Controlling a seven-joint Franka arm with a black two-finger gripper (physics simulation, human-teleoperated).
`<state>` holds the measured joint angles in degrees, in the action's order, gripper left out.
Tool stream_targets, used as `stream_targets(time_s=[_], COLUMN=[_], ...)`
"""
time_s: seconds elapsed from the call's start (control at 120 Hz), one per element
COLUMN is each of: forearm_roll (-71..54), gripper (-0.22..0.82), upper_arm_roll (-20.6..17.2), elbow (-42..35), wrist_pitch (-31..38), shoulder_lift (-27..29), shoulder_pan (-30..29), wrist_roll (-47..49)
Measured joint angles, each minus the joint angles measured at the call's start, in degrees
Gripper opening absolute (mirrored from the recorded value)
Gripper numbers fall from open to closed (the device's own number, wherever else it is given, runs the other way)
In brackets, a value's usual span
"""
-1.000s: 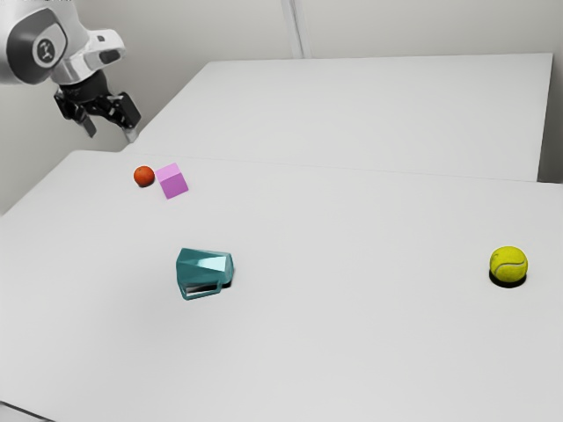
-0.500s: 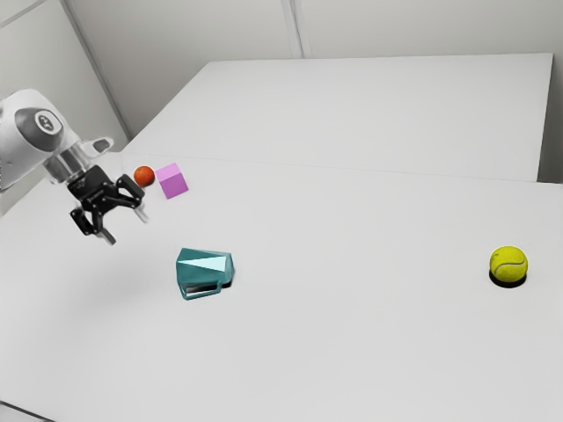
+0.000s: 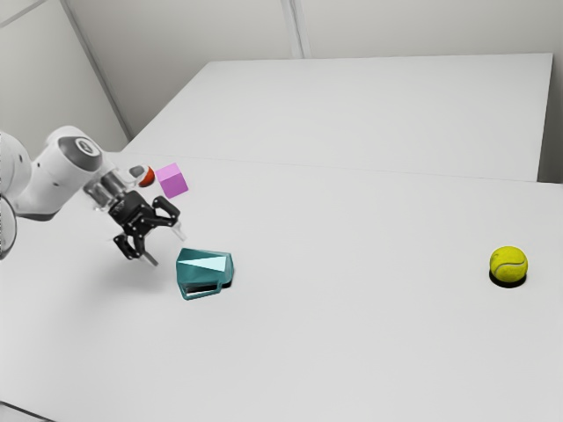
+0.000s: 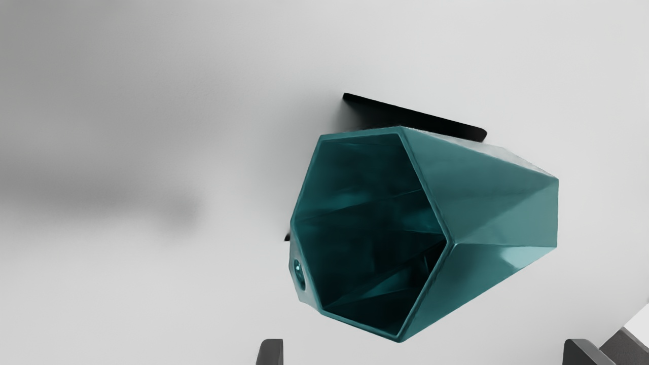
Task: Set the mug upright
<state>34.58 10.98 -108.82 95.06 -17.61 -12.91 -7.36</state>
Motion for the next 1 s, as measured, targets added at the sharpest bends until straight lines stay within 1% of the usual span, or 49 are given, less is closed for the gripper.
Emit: stream_targets(time_s=[0.258, 0.533, 0.575, 0.692, 0.758, 0.842, 1.0], forearm_roll=[5.54, 10.91, 11.07, 10.97, 10.9, 10.73, 10.48], gripper=[0.6, 0.6, 0.53, 0.21, 0.08, 0.0, -0.08], upper_arm_roll=[-1.46, -3.04, -3.15, -3.39, -3.47, -3.78, -4.62], elbow=[1.48, 1.28, 1.27, 1.28, 1.28, 1.42, 1.67], wrist_pitch=[3.29, 4.62, 4.85, 5.47, 5.68, 5.89, 6.22], shoulder_lift=[-3.04, -5.67, -5.77, -5.82, -5.81, -5.73, -5.46], shoulder_pan=[0.08, 0.09, 0.16, 0.36, 0.46, 0.5, 0.57], wrist_roll=[-1.17, -1.74, -1.77, -1.81, -1.83, -1.82, -1.68])
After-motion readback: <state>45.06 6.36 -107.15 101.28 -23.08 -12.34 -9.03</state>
